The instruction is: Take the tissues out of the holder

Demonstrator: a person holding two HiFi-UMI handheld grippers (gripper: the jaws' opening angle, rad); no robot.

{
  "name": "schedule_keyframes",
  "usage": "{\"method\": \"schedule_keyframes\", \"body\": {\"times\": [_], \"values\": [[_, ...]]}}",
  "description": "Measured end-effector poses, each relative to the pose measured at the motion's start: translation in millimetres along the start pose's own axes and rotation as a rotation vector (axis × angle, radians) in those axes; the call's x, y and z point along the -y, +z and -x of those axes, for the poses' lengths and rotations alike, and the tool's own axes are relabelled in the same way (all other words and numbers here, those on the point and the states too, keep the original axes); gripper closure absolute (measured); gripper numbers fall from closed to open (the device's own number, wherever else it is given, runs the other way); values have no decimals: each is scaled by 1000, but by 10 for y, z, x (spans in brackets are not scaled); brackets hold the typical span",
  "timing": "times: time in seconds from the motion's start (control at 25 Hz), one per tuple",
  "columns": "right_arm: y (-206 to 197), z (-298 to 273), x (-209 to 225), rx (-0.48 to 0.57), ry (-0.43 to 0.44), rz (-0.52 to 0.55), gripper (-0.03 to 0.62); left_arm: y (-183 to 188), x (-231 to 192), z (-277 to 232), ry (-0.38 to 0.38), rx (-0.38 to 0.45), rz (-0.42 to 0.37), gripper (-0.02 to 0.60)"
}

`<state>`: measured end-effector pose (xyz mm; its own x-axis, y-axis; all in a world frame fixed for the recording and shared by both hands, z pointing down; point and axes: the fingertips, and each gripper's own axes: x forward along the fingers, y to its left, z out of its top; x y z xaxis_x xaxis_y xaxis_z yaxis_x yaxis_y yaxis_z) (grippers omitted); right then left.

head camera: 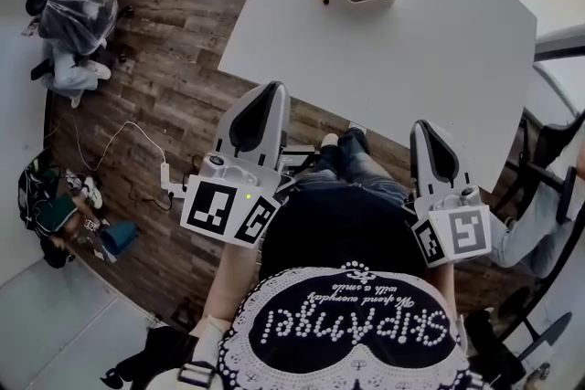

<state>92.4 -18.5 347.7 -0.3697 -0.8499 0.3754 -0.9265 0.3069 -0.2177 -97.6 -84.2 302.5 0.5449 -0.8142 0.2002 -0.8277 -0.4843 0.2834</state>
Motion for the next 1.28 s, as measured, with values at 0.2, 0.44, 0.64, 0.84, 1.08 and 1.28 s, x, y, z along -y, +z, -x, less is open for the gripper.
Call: {"method": "schedule_keyframes", "body": {"times": [0.2,0.44,0.64,0.84,1.08,1.28], "values": [[9,-78,140,-9,23,-19,582,3,3,-115,34,-13,-6,580],[-16,-117,331,-12,25,-43,582,22,65,-312,41,-19,-22,580],[49,-152,511,1,22,-45,582,19,313,-596,-7,-20,-81,580],[108,-250,633,11,32,-42,582,-56,454,-897,-31,-39,-107,580],[163,-321,749,17,33,-42,582,-101,572,-1106,-64,-59,-106,580],[154,-311,846,10,25,-36,582,-66,619,-1190,-73,-41,-102,580]]}}
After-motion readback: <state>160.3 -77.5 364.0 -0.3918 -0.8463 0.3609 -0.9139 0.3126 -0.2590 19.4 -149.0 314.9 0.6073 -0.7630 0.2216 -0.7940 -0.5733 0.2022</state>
